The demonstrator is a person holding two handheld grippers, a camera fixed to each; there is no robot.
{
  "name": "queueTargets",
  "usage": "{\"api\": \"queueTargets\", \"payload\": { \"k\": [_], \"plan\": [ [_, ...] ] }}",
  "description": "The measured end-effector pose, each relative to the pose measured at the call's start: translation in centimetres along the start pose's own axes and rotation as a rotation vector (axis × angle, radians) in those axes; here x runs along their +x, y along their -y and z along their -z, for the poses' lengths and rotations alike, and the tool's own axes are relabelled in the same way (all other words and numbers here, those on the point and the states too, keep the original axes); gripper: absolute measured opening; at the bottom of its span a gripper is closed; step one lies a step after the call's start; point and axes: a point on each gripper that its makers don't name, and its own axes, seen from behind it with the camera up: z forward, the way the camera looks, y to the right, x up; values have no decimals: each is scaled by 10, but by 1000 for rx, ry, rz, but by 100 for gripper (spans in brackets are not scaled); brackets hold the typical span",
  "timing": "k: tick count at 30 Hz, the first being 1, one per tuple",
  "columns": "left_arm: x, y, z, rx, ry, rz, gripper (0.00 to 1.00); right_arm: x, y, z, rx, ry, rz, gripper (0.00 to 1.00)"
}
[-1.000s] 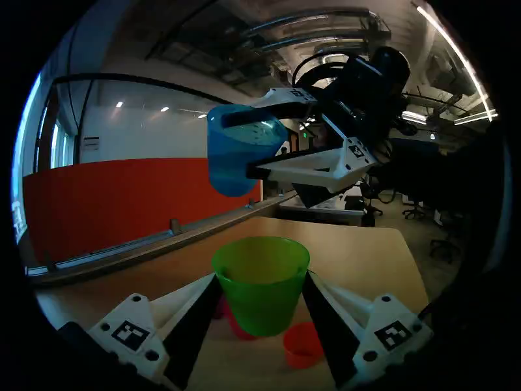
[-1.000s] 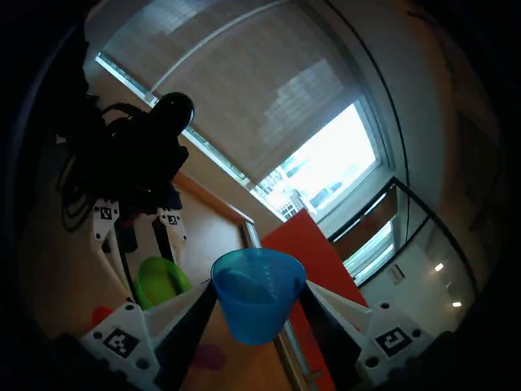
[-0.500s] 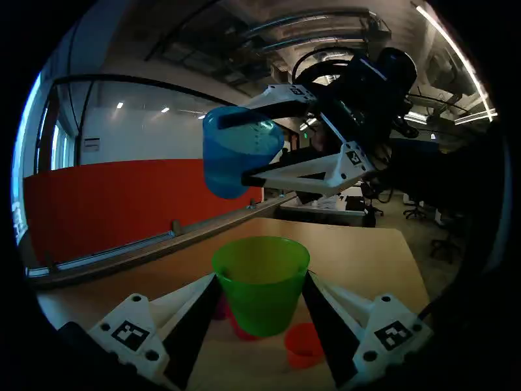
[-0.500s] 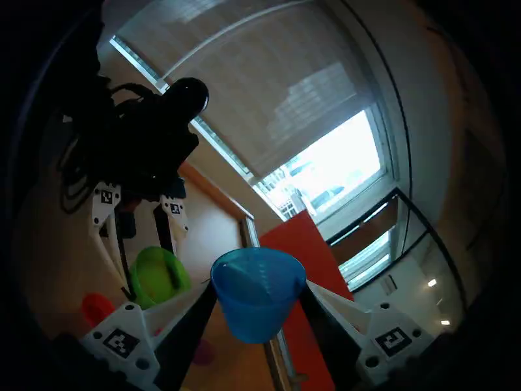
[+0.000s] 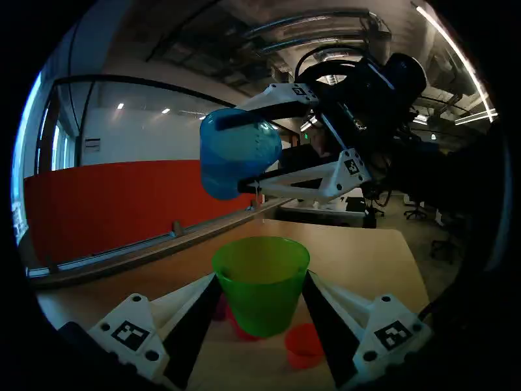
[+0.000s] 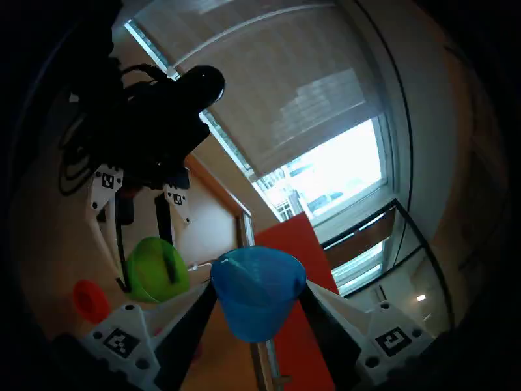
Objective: Pour water
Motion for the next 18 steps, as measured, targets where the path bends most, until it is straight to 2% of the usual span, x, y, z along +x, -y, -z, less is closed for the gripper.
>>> {"api": "queueTargets", "payload": {
  "k": [18],
  "plan": [
    [2, -3, 1, -7, 0, -6, 83, -4, -3, -1, -14, 18, 55, 90]
  ]
}}
